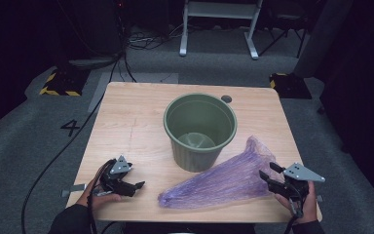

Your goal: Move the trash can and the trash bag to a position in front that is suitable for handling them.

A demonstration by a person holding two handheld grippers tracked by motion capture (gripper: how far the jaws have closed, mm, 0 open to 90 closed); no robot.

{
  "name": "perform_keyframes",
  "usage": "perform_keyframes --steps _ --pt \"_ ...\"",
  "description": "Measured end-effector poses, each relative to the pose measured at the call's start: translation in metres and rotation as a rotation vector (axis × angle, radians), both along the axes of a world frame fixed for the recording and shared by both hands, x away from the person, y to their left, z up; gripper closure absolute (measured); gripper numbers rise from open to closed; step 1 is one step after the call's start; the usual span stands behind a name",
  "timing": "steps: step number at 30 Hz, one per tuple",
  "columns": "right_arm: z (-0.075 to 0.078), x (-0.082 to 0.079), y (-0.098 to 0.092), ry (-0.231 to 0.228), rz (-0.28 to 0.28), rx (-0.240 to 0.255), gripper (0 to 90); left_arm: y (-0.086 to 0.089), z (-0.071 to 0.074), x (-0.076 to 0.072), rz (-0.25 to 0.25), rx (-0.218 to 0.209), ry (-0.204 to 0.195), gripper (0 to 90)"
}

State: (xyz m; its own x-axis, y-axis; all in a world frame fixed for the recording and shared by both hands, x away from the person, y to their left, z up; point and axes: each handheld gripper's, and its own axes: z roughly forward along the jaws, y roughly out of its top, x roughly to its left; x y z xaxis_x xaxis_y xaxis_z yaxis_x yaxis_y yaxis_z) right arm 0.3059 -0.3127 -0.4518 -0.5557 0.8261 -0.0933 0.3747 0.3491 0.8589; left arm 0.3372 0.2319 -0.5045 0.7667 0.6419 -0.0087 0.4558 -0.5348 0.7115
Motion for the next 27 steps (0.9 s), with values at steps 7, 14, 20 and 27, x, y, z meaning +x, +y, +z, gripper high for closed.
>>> perform_keyframes --steps 7,14,20,27 --pt "0.008 0.009 0.026 0.021 0.064 0.01 27.9 0.0 0.0 0.0 0.0 0.0 0.0 13.5" --pt "0.015 0.025 0.058 0.041 0.123 -0.002 20.1 0.0 0.0 0.0 -0.007 0.0 0.002 13.3" --pt "0.018 0.037 0.088 0.055 0.186 -0.014 18.4 0.0 0.0 0.001 -0.01 0.0 0.002 13.2" --pt "0.014 0.052 0.115 0.079 0.254 -0.026 19.0 0.001 0.0 0.001 -0.011 0.0 0.001 13.2"
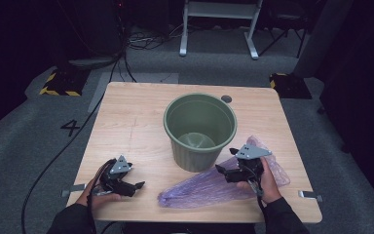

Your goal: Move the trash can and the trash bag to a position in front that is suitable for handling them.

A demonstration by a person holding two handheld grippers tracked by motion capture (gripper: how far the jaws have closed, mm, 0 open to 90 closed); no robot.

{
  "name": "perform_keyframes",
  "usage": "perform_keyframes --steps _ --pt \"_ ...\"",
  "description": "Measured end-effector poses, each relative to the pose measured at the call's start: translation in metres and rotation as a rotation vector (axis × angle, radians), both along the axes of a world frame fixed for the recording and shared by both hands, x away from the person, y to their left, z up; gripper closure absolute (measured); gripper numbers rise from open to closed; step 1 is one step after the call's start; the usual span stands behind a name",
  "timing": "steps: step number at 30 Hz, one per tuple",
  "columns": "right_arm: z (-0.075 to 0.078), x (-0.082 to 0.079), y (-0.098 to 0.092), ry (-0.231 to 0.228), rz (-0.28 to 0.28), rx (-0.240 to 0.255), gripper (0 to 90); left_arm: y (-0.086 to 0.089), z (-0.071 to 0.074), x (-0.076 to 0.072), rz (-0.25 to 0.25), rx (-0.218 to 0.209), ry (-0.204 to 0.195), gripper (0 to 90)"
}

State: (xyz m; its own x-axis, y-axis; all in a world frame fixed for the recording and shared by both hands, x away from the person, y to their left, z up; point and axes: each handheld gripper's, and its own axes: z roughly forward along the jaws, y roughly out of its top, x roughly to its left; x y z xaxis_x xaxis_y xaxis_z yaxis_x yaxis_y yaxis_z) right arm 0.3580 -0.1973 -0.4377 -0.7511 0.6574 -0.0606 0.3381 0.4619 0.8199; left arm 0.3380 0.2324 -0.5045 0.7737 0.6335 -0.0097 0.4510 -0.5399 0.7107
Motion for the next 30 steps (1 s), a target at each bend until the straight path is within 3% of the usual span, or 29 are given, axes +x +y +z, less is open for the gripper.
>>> perform_keyframes --steps 8,20,23,26,30 --pt "-0.004 0.007 0.017 0.004 0.04 -0.025 17.3 0.0 0.0 0.0 0.006 -0.001 0.001 13.2" --pt "-0.007 0.006 0.029 -0.002 0.072 -0.012 19.9 -0.001 0.0 0.001 0.012 0.006 -0.003 12.5" --pt "-0.007 -0.003 0.022 -0.011 0.074 -0.023 20.4 -0.001 0.0 0.001 0.012 0.004 -0.001 12.5" --pt "-0.006 -0.015 0.005 -0.017 0.041 -0.039 22.7 -0.001 0.0 0.001 0.011 0.006 -0.003 12.5" --pt "-0.005 -0.032 -0.012 -0.025 0.018 -0.016 24.7 -0.001 0.0 0.001 0.012 0.006 -0.003 12.5"
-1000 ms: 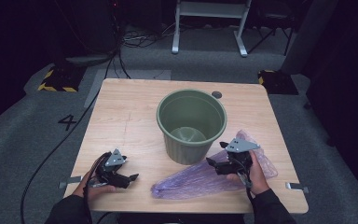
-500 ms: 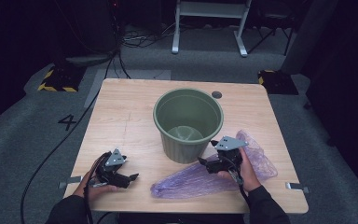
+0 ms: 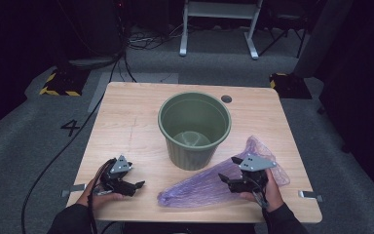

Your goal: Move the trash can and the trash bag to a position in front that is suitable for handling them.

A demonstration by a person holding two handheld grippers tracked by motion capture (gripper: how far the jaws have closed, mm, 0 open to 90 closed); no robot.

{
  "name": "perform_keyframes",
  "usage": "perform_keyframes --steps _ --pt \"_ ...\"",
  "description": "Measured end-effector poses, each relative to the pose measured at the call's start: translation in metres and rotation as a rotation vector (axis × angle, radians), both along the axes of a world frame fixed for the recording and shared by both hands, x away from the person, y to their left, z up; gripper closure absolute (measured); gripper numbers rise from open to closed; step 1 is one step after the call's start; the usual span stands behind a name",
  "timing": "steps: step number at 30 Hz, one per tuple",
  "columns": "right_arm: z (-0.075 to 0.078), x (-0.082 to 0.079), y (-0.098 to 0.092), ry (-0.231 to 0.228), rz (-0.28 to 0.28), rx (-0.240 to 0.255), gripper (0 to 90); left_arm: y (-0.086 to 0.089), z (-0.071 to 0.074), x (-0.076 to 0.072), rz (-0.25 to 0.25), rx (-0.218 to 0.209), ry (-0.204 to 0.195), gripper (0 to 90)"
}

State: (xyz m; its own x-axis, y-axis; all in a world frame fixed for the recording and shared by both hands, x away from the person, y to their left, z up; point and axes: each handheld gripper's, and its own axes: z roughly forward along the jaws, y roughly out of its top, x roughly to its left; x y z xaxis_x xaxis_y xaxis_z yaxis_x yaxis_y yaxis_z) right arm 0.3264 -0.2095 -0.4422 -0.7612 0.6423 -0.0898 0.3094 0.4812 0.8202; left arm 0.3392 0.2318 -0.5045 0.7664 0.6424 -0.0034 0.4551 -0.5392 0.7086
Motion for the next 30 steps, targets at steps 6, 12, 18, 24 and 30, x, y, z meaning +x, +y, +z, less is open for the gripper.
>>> perform_keyframes --steps 6,12,18,24,30 --pt "-0.011 -0.023 -0.014 0.032 -0.004 -0.007 31.9 0.0 0.0 0.0 0.0 0.0 0.0 12.5" --pt "-0.032 -0.031 -0.029 0.05 -0.049 -0.027 56.7 0.0 0.0 0.0 0.0 0.0 0.0 12.4" --pt "-0.044 -0.027 -0.041 0.08 -0.08 -0.033 60.9 0.0 0.0 0.0 0.002 0.0 0.0 12.4" --pt "-0.052 -0.017 -0.048 0.099 -0.121 -0.042 61.6 -0.001 0.0 -0.001 0.007 0.001 0.0 12.4" --pt "-0.056 -0.004 -0.058 0.1 -0.165 -0.053 60.6 -0.003 0.0 -0.001 0.011 -0.004 0.002 12.4"
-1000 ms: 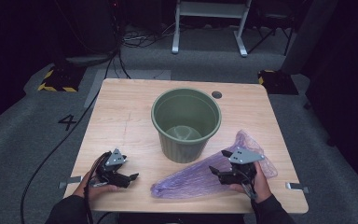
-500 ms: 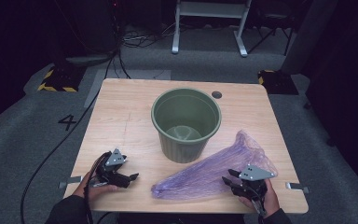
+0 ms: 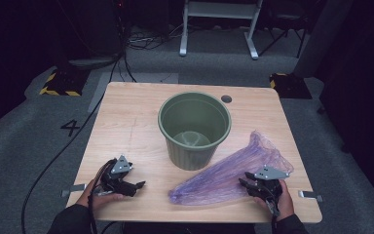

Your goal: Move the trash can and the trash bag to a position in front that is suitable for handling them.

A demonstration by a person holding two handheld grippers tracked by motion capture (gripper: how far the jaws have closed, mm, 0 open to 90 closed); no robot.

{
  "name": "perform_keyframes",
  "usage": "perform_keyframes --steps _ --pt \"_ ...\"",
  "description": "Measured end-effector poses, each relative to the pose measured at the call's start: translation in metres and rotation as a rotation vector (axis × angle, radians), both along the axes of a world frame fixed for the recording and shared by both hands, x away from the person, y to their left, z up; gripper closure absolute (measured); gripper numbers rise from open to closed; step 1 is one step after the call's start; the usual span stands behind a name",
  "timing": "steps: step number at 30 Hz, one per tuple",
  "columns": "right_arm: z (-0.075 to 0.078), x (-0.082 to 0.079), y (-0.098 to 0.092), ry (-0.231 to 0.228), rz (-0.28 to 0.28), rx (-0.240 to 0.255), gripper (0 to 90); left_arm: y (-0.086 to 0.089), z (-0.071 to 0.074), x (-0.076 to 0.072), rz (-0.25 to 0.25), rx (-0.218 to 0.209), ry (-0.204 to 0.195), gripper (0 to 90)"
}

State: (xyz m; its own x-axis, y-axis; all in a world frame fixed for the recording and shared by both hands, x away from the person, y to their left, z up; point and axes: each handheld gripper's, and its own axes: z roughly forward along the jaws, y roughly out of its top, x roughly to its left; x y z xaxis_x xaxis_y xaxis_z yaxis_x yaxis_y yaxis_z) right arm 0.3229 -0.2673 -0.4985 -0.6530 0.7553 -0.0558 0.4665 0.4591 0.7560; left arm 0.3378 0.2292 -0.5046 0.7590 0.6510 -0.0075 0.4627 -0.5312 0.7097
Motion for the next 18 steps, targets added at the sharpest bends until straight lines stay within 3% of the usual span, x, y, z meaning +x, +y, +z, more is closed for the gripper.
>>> perform_keyframes --steps 8,12,18 --pt "-0.001 0.022 -0.024 -0.026 -0.059 0.003 51.8 -0.001 0.0 0.0 -0.003 0.001 -0.002 12.4" --pt "0.004 0.03 -0.037 -0.066 -0.107 0.037 44.7 -0.001 0.0 0.0 -0.003 0.0 0.002 12.4" --pt "0.014 0.031 -0.045 -0.141 -0.204 0.039 36.1 -0.002 0.0 0.0 -0.004 0.003 -0.001 12.3"
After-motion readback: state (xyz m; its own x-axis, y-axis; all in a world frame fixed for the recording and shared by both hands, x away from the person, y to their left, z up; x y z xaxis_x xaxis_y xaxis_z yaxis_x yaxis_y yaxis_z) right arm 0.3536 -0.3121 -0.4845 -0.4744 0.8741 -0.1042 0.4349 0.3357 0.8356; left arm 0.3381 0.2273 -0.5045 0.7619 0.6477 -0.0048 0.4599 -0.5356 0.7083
